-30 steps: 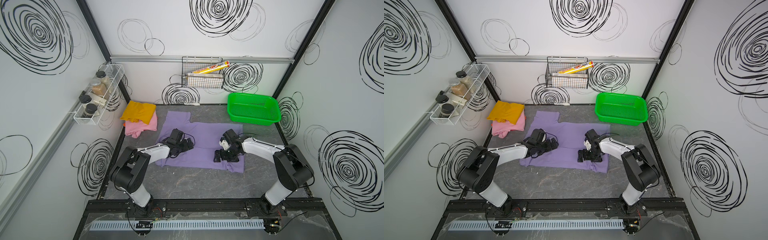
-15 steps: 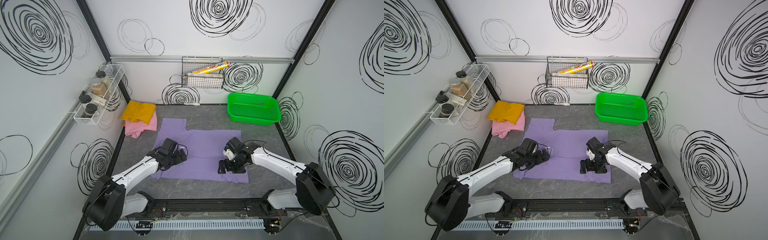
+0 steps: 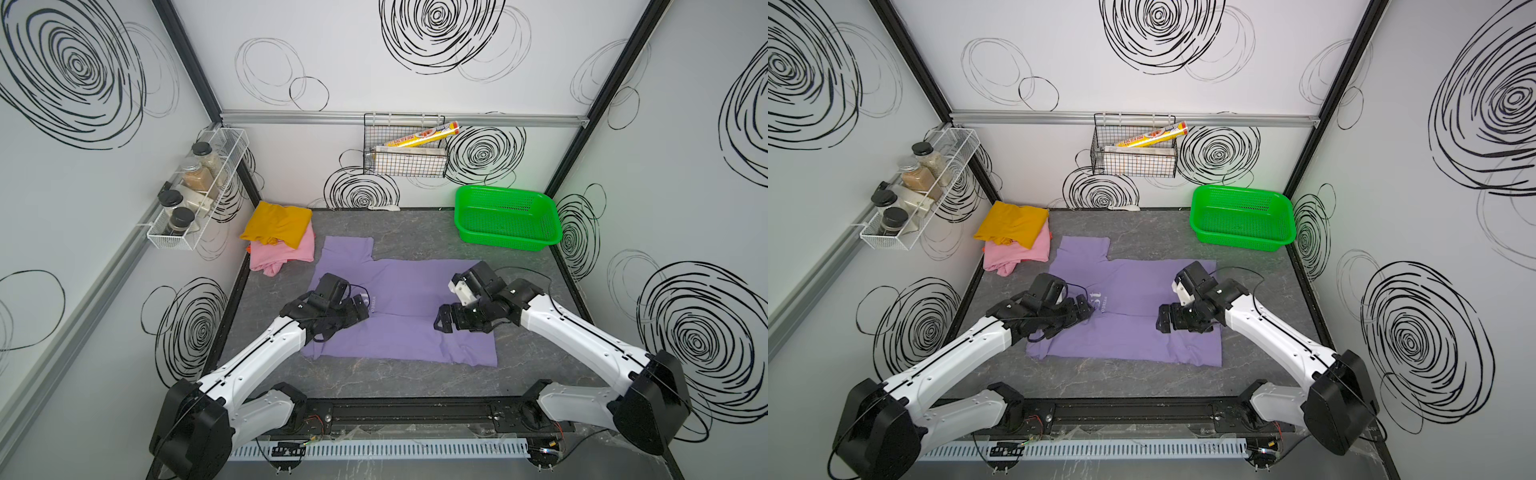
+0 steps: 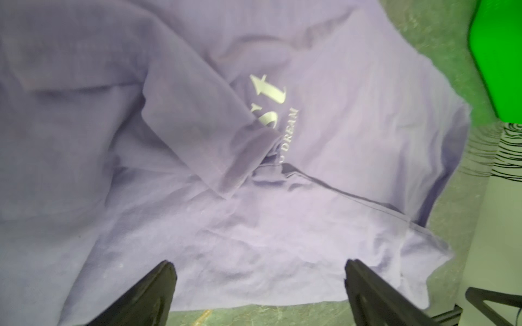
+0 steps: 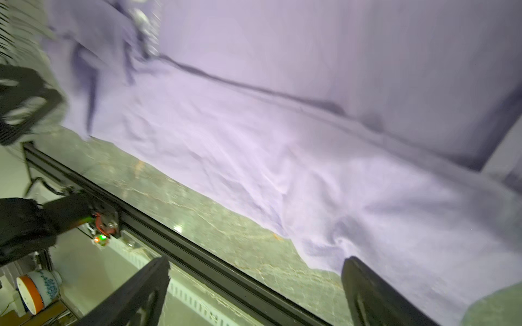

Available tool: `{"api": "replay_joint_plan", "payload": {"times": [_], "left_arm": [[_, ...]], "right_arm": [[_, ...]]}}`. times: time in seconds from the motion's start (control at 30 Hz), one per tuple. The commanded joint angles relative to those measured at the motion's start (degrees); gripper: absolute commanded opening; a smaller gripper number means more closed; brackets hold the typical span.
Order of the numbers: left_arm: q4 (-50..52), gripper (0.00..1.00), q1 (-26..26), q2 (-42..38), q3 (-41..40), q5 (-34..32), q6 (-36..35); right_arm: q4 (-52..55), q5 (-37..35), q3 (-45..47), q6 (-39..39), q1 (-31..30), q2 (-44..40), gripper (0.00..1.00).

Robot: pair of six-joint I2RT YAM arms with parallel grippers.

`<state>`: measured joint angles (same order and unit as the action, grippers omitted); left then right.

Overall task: Fold and stack t-shirts
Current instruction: Move the T-shirt to the center of the board, then fold the T-shirt.

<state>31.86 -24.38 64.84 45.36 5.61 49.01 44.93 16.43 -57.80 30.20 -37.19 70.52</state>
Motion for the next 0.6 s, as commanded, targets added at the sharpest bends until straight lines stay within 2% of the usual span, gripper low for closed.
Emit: {"api": "replay_joint_plan", "payload": {"times": [0.0, 0.17, 0.33, 0.43, 0.57], "left_arm": [[0.40, 0.99, 2.24, 2.49, 8.92, -2.05, -2.77], [-0.43, 0.99, 9.38, 14.02, 21.22, -1.03, -8.40], [1.21, 0.99, 13.77, 33.09, 38.90, -2.63, -15.17], [1.98, 0.99, 14.64, 43.91, 49.04, -5.11, -17.76], [1.22, 0.99, 15.41, 55.55, 58.26, -6.33, -19.02]], "right_arm": [[-1.73, -3.25, -6.27, -1.37, -0.25, 1.62, 1.00], [0.31, -9.46, -17.01, -7.22, 0.63, 11.05, 1.00], [1.08, -9.71, -27.66, -9.69, 5.42, 18.35, 1.00], [1.33, -8.86, -31.40, -10.42, 7.96, 20.45, 1.00], [1.46, -8.45, -31.80, -10.41, 9.23, 20.90, 1.00]]}}
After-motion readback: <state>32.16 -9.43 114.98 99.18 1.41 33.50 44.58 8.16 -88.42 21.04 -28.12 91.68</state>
